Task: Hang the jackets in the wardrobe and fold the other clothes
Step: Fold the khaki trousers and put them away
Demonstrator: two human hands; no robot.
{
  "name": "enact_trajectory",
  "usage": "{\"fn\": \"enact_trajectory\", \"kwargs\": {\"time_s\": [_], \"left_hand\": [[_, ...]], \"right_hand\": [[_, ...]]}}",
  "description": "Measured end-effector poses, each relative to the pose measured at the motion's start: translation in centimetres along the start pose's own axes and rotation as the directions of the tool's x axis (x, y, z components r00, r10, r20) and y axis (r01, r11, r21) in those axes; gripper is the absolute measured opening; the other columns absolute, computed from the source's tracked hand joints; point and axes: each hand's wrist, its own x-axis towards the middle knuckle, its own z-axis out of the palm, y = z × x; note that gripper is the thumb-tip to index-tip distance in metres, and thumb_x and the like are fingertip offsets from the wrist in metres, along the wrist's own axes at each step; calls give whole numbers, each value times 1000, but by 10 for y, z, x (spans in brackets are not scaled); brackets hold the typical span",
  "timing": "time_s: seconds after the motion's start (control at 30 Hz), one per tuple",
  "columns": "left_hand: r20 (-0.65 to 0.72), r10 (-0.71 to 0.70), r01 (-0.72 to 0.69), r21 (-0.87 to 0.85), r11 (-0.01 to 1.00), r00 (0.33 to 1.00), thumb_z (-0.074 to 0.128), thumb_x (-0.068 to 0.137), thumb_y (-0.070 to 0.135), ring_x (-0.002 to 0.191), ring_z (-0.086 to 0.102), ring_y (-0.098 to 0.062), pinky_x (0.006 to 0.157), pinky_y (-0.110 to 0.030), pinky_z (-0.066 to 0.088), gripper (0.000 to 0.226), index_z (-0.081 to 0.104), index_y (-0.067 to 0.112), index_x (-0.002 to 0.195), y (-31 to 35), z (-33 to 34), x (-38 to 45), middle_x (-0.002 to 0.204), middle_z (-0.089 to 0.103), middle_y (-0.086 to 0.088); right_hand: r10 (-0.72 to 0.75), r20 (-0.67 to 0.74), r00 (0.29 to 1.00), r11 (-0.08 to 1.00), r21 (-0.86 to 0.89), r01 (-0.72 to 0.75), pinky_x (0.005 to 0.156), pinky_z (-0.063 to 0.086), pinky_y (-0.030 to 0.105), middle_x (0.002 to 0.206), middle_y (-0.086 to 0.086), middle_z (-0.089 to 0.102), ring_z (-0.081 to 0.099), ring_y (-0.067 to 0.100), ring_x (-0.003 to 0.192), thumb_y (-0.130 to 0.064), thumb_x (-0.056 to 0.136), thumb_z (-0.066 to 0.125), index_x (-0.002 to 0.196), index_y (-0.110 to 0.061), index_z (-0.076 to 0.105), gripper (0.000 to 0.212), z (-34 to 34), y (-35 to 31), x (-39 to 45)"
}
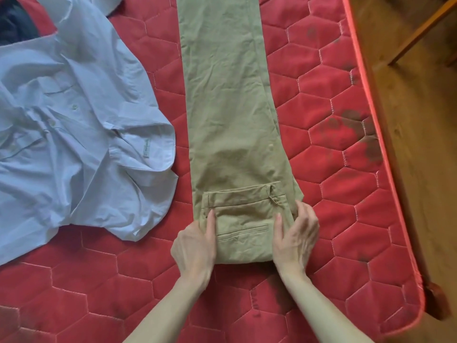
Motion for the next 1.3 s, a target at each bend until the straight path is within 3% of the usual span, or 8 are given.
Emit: {"fn": "enact_trajectory", "kwargs": {"time_s": [0.13,0.2,0.27,0.57,0.87,1.07,1.2,1.3], "left_hand": [[-301,361,-391,-42,920,883,64,97,40,108,52,-30,95,-43,38,40,47,14,120,-6,12,-22,115,51,-6],[-214,664,-665,78,742,716,58,99,39,137,47,-29,116,-44,34,54,46,7,141,-11,22,-23,142,48,-9],[-16,823,-809,176,562,568,51,104,40,156,28,-29,126,-48,24,67,34,5,159,-15,26,-15,166,32,-12],[239,857,-885,220,411,457,44,101,62,162,9,-27,129,-48,17,87,16,13,167,-36,22,43,175,8,-10],[504,863,-999,-53,6,-22,62,72,34,162,6,-27,130,-46,12,111,9,7,166,-43,-31,118,175,3,-11],[531,844,-979,125,-162,-72,61,79,27,162,8,-26,131,-42,10,101,14,6,166,-40,-31,130,174,9,-13],[471,880,-987,103,-123,-60,55,92,29,161,11,-25,131,-40,10,87,16,7,166,-41,-25,131,174,11,-10],[500,866,-998,54,-25,5,54,98,64,162,6,-23,131,-40,12,97,11,10,167,-39,-23,133,176,6,-6]], "right_hand": [[-604,177,777,790,2,614,125,28,53,167,10,34,31,29,156,-29,103,56,160,-15,36,62,0,10,10],[-742,277,611,639,14,769,123,30,54,170,7,30,29,26,157,-40,105,55,162,-18,36,64,0,15,18],[-740,354,571,618,25,786,123,31,54,172,6,26,26,25,158,-51,105,51,162,-16,35,69,2,16,26],[-603,491,629,723,2,691,127,24,48,174,5,17,16,21,161,-60,101,49,165,-14,25,82,8,16,32],[-734,678,47,277,235,932,129,15,46,176,1,9,9,20,162,-58,105,44,168,-22,15,78,-37,71,124],[-679,714,-170,99,319,943,129,9,45,176,-1,5,6,20,162,-35,73,62,168,-22,11,108,-36,69,167],[-779,624,-55,85,193,978,128,19,49,175,1,15,14,26,161,-40,94,60,167,-23,19,85,-23,60,170],[-794,608,9,139,166,976,125,30,51,172,3,24,20,32,159,-41,99,60,165,-23,27,76,-14,49,161]]}}
